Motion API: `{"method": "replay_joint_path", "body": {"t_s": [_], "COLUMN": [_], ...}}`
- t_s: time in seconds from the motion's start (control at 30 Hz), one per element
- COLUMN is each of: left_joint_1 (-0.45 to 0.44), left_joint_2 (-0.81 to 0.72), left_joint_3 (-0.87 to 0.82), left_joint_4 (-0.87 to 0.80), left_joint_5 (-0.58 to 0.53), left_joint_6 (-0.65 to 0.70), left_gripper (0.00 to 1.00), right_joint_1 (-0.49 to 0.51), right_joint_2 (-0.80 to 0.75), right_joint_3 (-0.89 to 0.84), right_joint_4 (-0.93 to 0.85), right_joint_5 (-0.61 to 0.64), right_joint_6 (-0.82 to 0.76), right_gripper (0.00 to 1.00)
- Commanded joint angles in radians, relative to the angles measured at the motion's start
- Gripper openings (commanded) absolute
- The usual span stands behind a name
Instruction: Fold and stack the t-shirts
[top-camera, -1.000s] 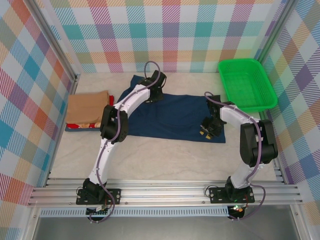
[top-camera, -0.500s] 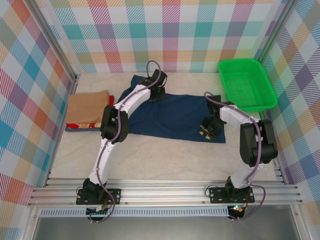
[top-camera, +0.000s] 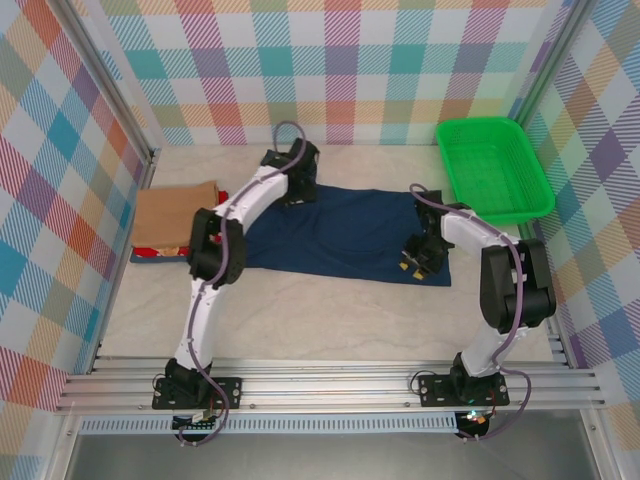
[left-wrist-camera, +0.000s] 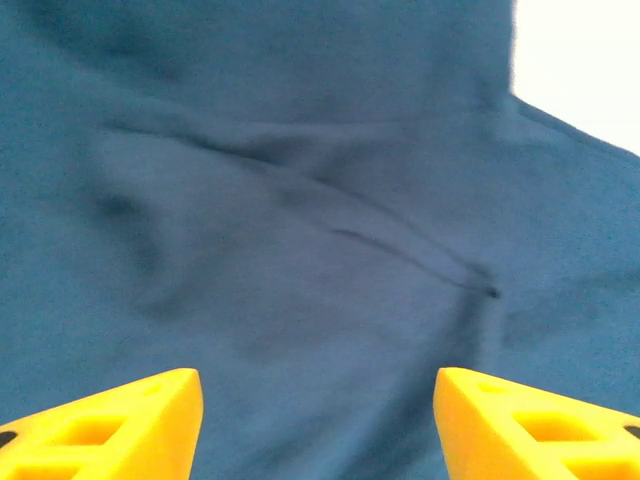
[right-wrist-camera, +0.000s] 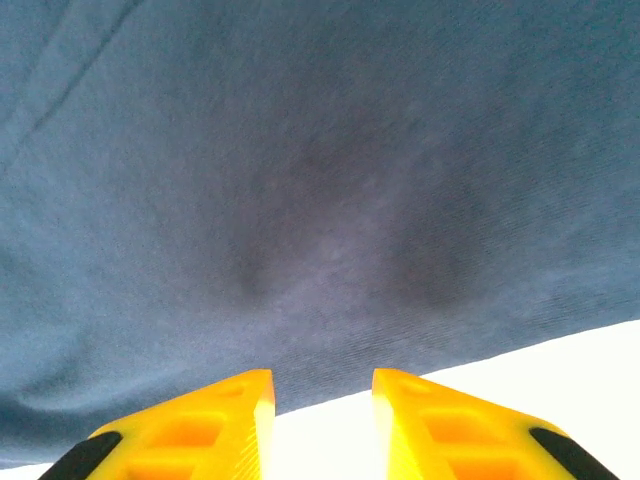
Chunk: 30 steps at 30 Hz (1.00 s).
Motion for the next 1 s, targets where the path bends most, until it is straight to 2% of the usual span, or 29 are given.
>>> {"method": "replay_joint_path", "body": {"t_s": [0.0, 0.1, 0.27, 0.37, 0.5, 0.7, 0.97], "left_joint_1": [0.128, 0.230, 0.251, 0.250, 0.248, 0.227, 0.216], "left_joint_2": [-0.221, -0.289, -0.323, -0.312, -0.303, -0.314, -0.342], "left_joint_3": [-0.179, -0.370, -0.544, -0.604, -0.664, -0.711, -0.732], "left_joint_4": [-0.061, -0.062, -0.015, 0.013, 0.011, -0.022, -0.009], "left_joint_5": [0.040, 0.150, 0.147, 0.154, 0.073, -0.159, -0.163], "left_joint_6": [-0.116, -0.178, -0.166, -0.179, -0.178, -0.115, -0.096], "left_gripper": [0.59, 0.42, 0.14, 0.12, 0.12, 0.13, 0.15], "right_joint_1": [-0.079, -0.141, -0.230, -0.256, -0.297, -0.325, -0.335], "right_joint_2": [-0.060, -0.076, -0.070, -0.056, -0.011, 0.084, 0.137], "right_joint_3": [-0.027, -0.043, -0.087, -0.093, -0.102, -0.076, -0.054], "right_joint_4": [-0.009, -0.015, -0.003, -0.001, -0.005, -0.054, -0.090], "right_joint_5": [0.029, 0.036, 0.021, 0.036, 0.042, 0.084, 0.093], "right_joint_6": [-0.030, -0.030, -0.009, -0.006, 0.000, 0.000, 0.014], "right_gripper": [0.32, 0.30, 0.28, 0.29, 0.29, 0.31, 0.31]}}
